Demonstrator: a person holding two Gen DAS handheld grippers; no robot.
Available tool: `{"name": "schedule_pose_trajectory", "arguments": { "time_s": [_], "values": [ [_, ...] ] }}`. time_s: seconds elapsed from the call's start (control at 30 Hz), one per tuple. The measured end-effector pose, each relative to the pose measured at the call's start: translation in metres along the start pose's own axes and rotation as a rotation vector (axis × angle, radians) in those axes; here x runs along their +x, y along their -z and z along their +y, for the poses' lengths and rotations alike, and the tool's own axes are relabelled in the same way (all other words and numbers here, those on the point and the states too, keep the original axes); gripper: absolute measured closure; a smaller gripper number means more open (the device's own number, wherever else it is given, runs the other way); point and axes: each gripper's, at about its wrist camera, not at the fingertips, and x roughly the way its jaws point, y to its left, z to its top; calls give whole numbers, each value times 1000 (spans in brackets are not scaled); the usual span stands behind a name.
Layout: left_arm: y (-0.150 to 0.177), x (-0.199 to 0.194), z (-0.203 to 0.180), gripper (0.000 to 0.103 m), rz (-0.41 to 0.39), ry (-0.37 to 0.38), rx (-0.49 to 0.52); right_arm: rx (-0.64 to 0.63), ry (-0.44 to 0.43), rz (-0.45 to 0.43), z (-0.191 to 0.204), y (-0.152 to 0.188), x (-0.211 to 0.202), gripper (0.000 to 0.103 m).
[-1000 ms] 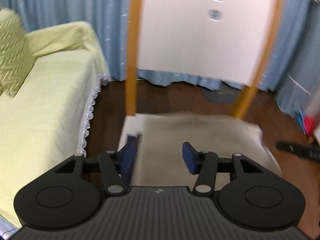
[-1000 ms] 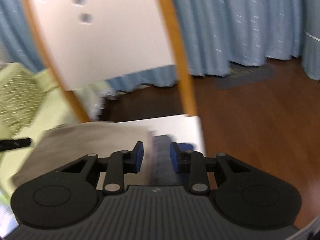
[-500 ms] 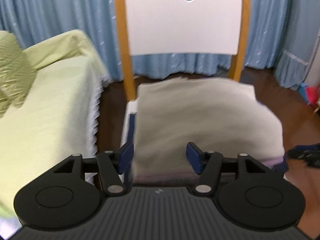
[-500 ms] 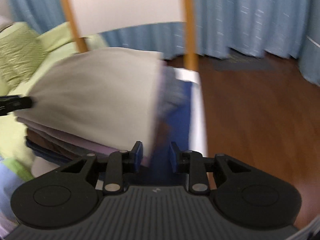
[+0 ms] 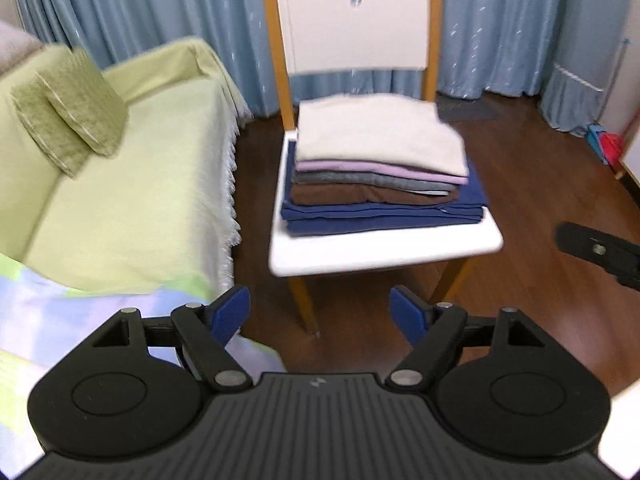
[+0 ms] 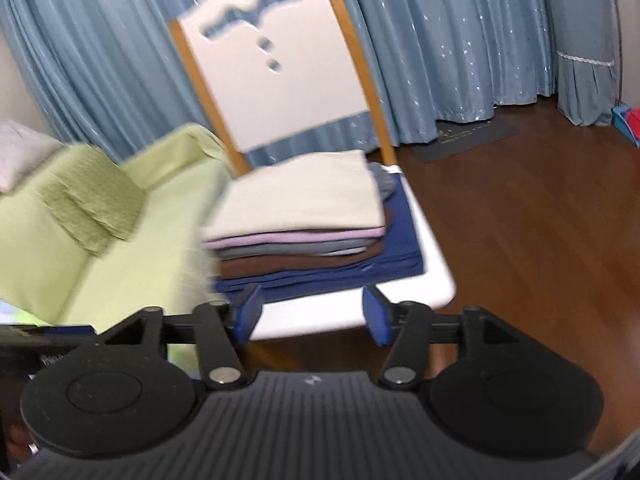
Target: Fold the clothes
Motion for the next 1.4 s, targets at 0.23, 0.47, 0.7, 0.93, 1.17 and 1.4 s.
{"name": "schedule_pose_trajectory", "arguments": {
  "time_s": [0.23, 0.47, 0.7, 0.93, 1.17, 1.4],
  "values": [
    [-3, -122, 20, 23, -71, -63, -38, -56, 12, -150, 59, -23, -115, 2],
    [-19, -172, 9, 23, -118, -110, -80, -88, 50, -165, 71, -44, -164, 1],
    [-33, -178, -16, 23, -113, -101, -130, -147, 106, -166, 55, -65, -181, 1],
    [-38, -166, -26, 23, -80, -117, -175, -302, 152, -175, 55, -67, -192, 1],
    [-47, -162, -22, 23, -61, -143, -193, -286, 175, -194, 54, -79, -186, 1],
    [-53, -164, -23, 23, -64, -183, -174, -149, 101, -156, 41, -97, -175, 1]
  ]
}}
